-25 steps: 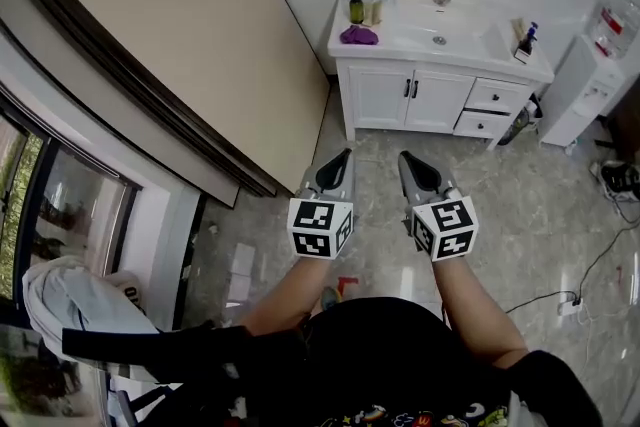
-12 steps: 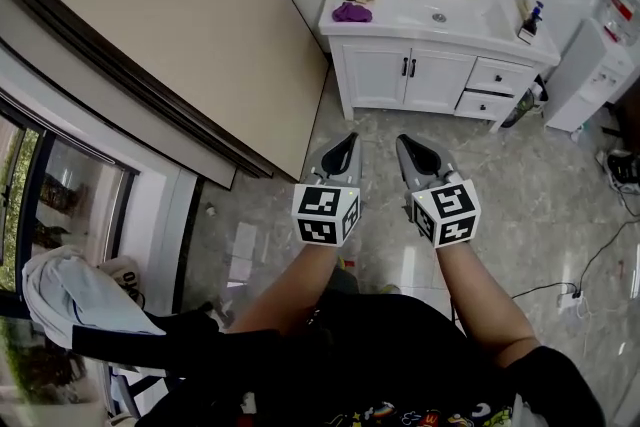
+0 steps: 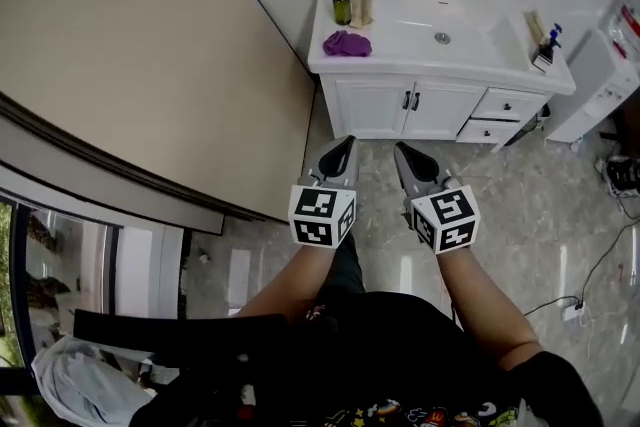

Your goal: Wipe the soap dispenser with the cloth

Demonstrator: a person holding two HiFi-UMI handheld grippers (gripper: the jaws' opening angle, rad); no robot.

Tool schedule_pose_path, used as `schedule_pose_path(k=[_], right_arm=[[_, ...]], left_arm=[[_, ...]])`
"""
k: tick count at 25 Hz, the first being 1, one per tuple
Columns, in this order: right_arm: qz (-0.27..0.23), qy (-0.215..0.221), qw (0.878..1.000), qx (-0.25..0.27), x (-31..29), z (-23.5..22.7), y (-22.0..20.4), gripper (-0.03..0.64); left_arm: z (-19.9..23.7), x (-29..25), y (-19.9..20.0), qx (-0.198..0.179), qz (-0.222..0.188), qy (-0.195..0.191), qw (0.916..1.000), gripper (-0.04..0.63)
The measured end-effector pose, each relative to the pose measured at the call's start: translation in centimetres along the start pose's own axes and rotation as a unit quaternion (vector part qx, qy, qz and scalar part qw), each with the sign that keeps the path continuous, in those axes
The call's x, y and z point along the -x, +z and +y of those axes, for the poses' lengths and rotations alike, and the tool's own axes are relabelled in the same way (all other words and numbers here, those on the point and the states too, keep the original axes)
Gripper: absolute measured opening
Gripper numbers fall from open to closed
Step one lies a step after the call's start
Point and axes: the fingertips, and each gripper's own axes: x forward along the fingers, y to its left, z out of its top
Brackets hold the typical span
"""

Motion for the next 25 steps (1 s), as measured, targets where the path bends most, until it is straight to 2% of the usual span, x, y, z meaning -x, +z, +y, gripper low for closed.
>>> schedule_pose_path(k=[5,8,11,18,21,25], right_arm=[[0.022,-0.050,0.998,-0.028,-15.9,-5.7,2.9,0.025],[0.034,-0.083,0.995,-0.048,-23.7,-8.8,4.5,0.028],[0.050,-0.107,0.991,-0.067,-29.7,-11.1,4.5,0.045],[0.099,-0.138,0.980,-0.105,-38.1,-14.3,1.5,0.146],[0.130,-0.150,0.972,-0.126,-40.8,-16.0,-0.4,0.212],[0.162,-0.163,0.964,-0.133,-43.6,-17.6,-3.0,0.231]], left_arm=[[11.6,-13.1,2.7,-0.002,0.017,-0.061,0.9980,0.000],[16.6,-18.4,4.5,0.001,0.029,-0.086,0.9959,0.000],[20.5,-22.3,5.0,0.003,0.040,-0.094,0.9947,0.000],[26.7,-27.7,4.2,0.011,0.069,-0.093,0.9932,0.000],[28.3,-29.4,3.4,0.016,0.086,-0.091,0.9920,0.000],[29.5,-31.5,2.2,0.020,0.101,-0.089,0.9907,0.000]])
